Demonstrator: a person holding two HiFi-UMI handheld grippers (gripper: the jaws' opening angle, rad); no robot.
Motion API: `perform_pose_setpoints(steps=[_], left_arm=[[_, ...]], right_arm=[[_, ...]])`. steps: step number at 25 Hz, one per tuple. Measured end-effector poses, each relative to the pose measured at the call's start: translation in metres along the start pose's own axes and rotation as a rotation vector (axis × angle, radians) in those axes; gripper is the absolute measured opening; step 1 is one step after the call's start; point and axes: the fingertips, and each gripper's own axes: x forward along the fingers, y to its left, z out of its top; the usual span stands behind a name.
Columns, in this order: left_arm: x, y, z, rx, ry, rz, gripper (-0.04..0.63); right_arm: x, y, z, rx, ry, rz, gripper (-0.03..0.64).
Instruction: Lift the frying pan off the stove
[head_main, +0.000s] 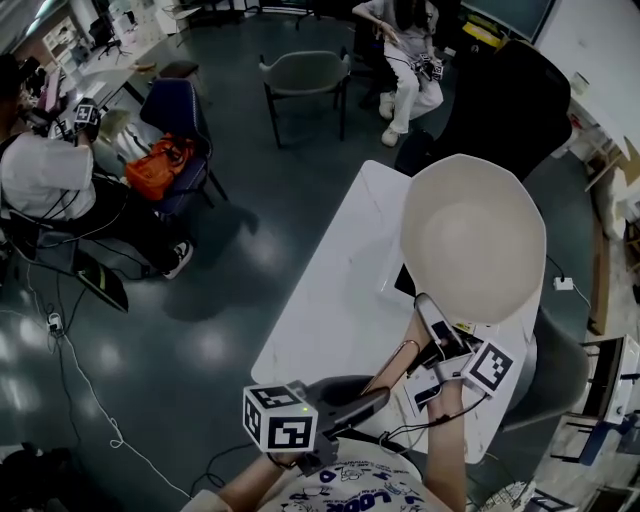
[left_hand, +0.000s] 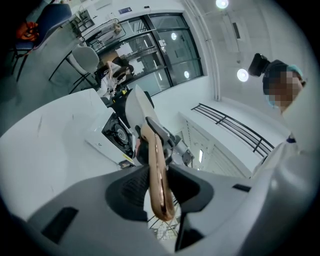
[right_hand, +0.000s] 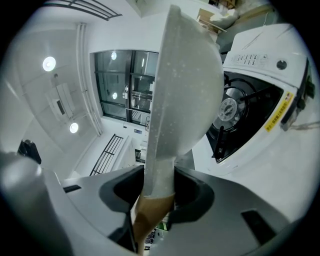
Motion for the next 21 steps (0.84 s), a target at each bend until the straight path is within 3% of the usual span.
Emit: perform_pose_setpoints(steps=[21], left_arm=[[-0.0033,-0.0024,0.0004,-0.002,-0.012,0.011,0.124]], right_arm=[[0.0035,0.0013,-0.0051,0.0,0.032,-0.004,0.17]])
